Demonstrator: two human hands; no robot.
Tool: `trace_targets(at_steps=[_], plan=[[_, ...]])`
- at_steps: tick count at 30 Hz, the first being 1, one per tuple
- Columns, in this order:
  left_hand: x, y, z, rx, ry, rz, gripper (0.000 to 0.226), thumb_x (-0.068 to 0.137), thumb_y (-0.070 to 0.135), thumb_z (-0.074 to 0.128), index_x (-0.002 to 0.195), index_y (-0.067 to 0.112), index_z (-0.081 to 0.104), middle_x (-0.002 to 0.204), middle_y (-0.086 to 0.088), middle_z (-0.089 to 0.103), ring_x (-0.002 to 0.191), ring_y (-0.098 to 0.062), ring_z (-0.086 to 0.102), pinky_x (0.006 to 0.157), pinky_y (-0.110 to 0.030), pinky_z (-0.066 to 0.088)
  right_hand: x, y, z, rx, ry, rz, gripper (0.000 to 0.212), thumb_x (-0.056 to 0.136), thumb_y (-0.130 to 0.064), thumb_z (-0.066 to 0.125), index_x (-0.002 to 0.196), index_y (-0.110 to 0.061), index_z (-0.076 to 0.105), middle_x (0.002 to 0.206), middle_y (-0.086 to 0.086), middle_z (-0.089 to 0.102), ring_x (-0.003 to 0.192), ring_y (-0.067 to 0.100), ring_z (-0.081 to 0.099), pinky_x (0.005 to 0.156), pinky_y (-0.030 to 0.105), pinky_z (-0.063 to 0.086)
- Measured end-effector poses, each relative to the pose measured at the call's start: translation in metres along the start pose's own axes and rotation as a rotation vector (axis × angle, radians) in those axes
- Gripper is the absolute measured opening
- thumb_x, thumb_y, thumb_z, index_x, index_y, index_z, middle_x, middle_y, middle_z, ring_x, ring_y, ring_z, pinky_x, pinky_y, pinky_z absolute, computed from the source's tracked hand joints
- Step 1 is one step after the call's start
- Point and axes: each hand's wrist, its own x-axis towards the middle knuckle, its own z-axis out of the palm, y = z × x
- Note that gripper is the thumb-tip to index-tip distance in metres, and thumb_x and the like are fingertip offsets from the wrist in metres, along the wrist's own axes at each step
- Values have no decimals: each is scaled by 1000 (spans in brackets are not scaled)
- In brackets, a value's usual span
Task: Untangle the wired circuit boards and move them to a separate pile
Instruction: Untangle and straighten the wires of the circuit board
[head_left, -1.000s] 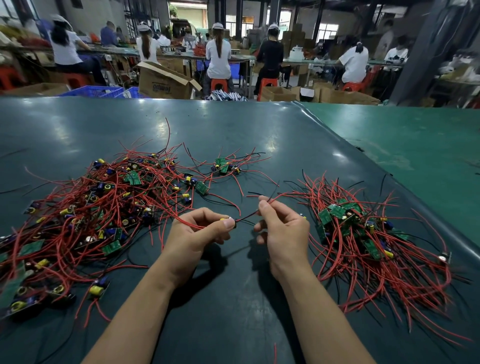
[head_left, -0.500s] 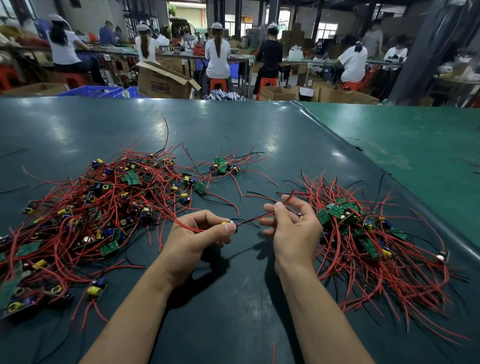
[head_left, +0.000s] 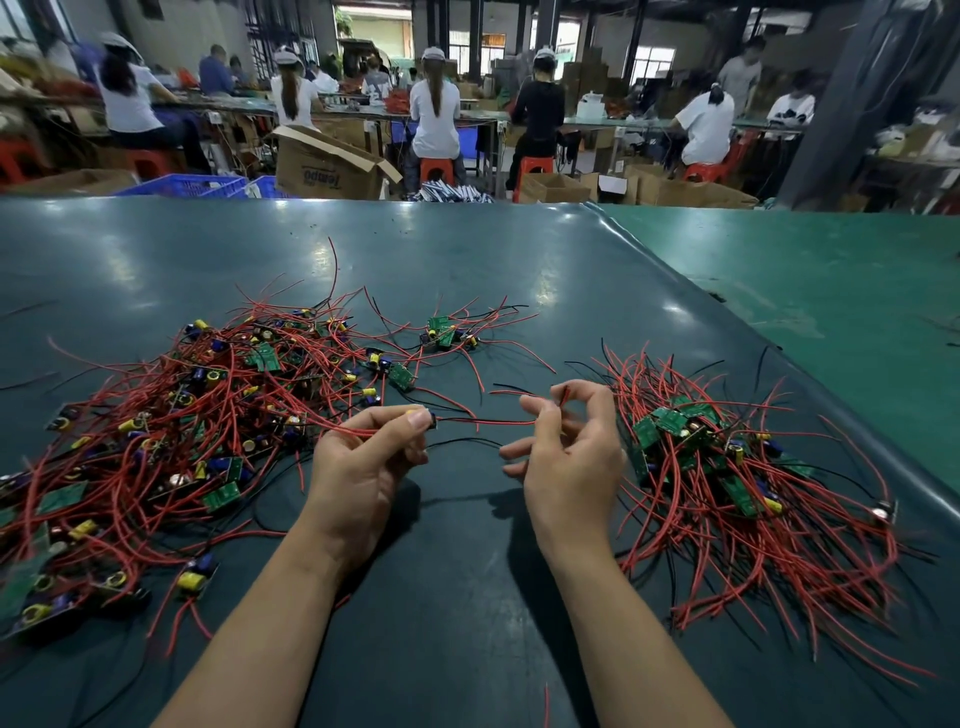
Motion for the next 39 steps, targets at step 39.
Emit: trace_targets(at_steps=[39], plan=[[-3, -3, -11, 1136, 52, 1094, 27, 90, 36, 65, 103, 15, 75, 86, 0, 66, 79, -22, 60, 75, -50, 44, -26, -4, 14, -77, -350, -517, 23, 91, -15, 60, 105, -1, 70, 99, 8, 67, 90, 17, 63, 77, 27, 52]])
